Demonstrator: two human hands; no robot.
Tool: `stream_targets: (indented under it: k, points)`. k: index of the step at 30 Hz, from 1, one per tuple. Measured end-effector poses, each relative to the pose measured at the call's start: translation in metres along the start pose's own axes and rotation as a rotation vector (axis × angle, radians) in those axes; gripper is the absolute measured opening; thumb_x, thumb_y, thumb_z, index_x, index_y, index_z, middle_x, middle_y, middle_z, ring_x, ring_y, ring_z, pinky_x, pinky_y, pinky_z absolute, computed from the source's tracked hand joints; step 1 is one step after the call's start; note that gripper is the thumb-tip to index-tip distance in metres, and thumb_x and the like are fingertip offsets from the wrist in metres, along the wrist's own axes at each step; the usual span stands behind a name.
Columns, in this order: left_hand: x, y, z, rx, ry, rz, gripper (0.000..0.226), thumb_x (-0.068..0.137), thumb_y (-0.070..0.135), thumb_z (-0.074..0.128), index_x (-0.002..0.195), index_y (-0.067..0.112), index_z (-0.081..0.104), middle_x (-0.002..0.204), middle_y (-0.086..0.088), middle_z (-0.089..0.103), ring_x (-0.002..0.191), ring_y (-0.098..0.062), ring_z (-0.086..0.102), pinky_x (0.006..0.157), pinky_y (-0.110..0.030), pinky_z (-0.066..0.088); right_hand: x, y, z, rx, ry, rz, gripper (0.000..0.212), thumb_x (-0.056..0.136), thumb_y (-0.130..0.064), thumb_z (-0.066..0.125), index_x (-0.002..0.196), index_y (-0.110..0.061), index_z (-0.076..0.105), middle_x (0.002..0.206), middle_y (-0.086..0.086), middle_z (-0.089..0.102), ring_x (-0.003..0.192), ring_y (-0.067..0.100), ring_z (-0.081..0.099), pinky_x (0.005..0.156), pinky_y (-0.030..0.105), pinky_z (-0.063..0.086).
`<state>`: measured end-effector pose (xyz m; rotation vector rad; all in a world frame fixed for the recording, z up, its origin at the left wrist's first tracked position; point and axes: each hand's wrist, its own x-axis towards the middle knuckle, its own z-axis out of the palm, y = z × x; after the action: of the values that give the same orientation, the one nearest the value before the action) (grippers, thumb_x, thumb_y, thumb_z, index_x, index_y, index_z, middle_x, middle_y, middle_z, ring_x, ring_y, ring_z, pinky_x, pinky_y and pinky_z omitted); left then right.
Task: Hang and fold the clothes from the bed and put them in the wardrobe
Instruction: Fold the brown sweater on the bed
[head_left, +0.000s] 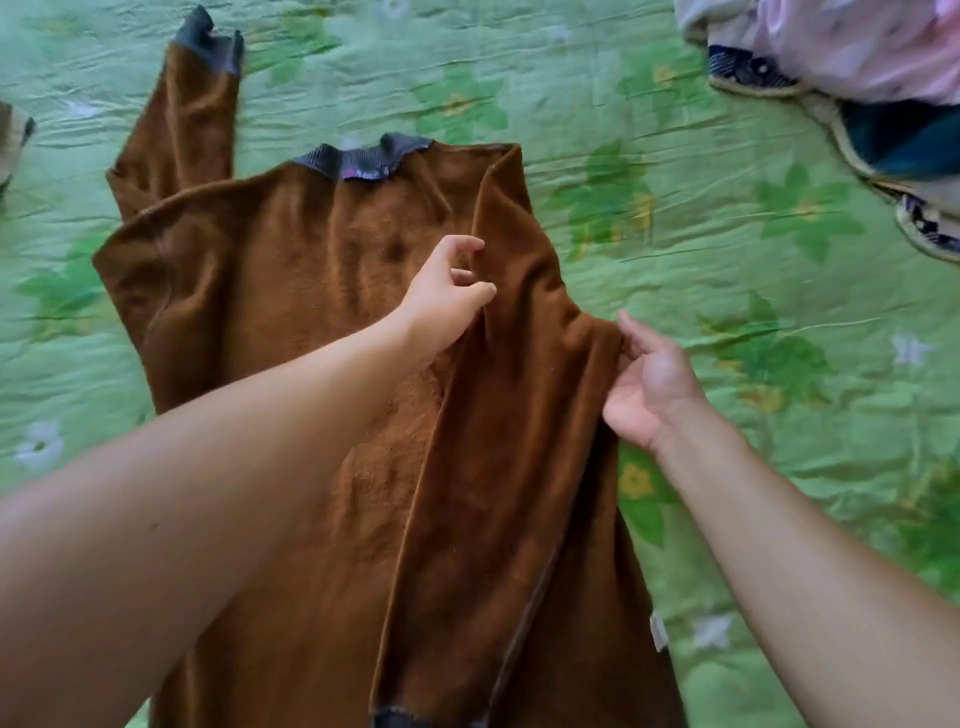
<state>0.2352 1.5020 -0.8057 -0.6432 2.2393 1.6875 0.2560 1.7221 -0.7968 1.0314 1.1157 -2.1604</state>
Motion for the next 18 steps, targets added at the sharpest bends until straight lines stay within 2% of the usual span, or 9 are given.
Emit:
stream_targets:
  k: [3,5,6,8,9,10,13,15,18]
  points:
    - [0.030,0.017,0.008,-0.074,-0.002,0.026,0.036,0.085,0.023,0.071,0.110,0.046,0.059,0.114,-0.007,0.061,0.082,-0.021,0.068,0.070,-0.036,0.061,0.010,0.002,0.002,-0.007,0.071,0.015,0.021,0.097,-0.012,0.057,0.108,0.001,0.069,0.101,0.019,0.074,0.100,0.033,0.071,0.102,0.052,0.050]
    - [0.047,0.028,0.014,-0.061,-0.068,0.043,0.035,0.083,0.013,0.069,0.103,0.042,0.067,0.114,-0.013,0.067,0.084,-0.030,0.073,0.072,-0.042,0.063,0.017,0.005,0.000,0.022,0.123,-0.024,0.040,0.092,0.001,0.057,0.131,0.010,0.058,0.122,0.029,0.066,0.112,0.039,0.067,0.100,0.055,0.051]
    - [0.055,0.033,0.016,-0.034,-0.087,0.053,0.038,0.083,0.007,0.066,0.101,0.040,0.071,0.111,-0.014,0.070,0.085,-0.031,0.074,0.071,-0.042,0.063,0.019,0.003,-0.003,0.044,0.148,-0.048,0.044,0.090,0.006,0.056,0.133,0.012,0.054,0.125,0.033,0.063,0.112,0.041,0.066,0.097,0.055,0.053]
    - [0.071,0.044,0.019,-0.003,-0.064,0.063,0.042,0.085,-0.002,0.063,0.101,0.036,0.075,0.102,-0.012,0.075,0.080,-0.024,0.075,0.068,-0.038,0.063,0.023,-0.007,-0.009,0.089,0.190,-0.106,0.030,0.090,0.012,0.054,0.119,0.008,0.056,0.121,0.035,0.062,0.109,0.042,0.067,0.094,0.057,0.054]
    - [0.078,0.049,0.019,-0.016,-0.040,0.061,0.043,0.086,-0.004,0.063,0.102,0.034,0.075,0.096,-0.010,0.076,0.077,-0.021,0.075,0.068,-0.035,0.063,0.025,-0.013,-0.011,0.091,0.197,-0.140,0.019,0.092,0.012,0.054,0.105,-0.002,0.055,0.112,0.032,0.063,0.102,0.040,0.069,0.092,0.056,0.056]
    - [0.083,0.053,0.020,-0.034,-0.022,0.054,0.042,0.086,-0.004,0.064,0.105,0.032,0.075,0.093,-0.008,0.075,0.076,-0.019,0.075,0.067,-0.032,0.061,0.027,-0.018,-0.014,0.065,0.203,-0.174,0.021,0.094,0.010,0.054,0.096,-0.011,0.051,0.099,0.027,0.064,0.089,0.034,0.070,0.085,0.051,0.059]
    - [0.085,0.053,0.025,-0.029,-0.026,0.025,0.044,0.084,0.004,0.069,0.120,0.029,0.071,0.104,-0.008,0.074,0.090,-0.020,0.074,0.078,-0.033,0.062,0.025,-0.021,-0.017,-0.077,0.153,-0.203,0.020,0.099,-0.005,0.056,0.100,-0.024,0.052,0.075,0.004,0.066,0.062,0.014,0.063,0.060,0.028,0.055]
    - [0.071,0.042,0.028,0.013,-0.037,0.061,0.055,0.080,0.014,0.071,0.130,0.035,0.062,0.121,-0.005,0.068,0.103,-0.017,0.070,0.088,-0.033,0.060,0.018,-0.013,-0.021,-0.206,0.155,-0.227,0.022,0.098,-0.008,0.056,0.108,-0.028,0.054,0.081,0.002,0.069,0.066,0.015,0.066,0.061,0.029,0.055]
    - [0.018,0.012,0.029,0.184,0.048,0.195,0.062,0.083,0.024,0.071,0.140,0.039,0.050,0.133,0.004,0.048,0.114,0.002,0.054,0.098,-0.010,0.045,-0.005,0.011,-0.043,-0.735,0.330,-0.451,0.026,0.093,-0.003,0.054,0.104,-0.026,0.058,0.083,0.005,0.065,0.079,0.029,0.065,0.076,0.044,0.057]
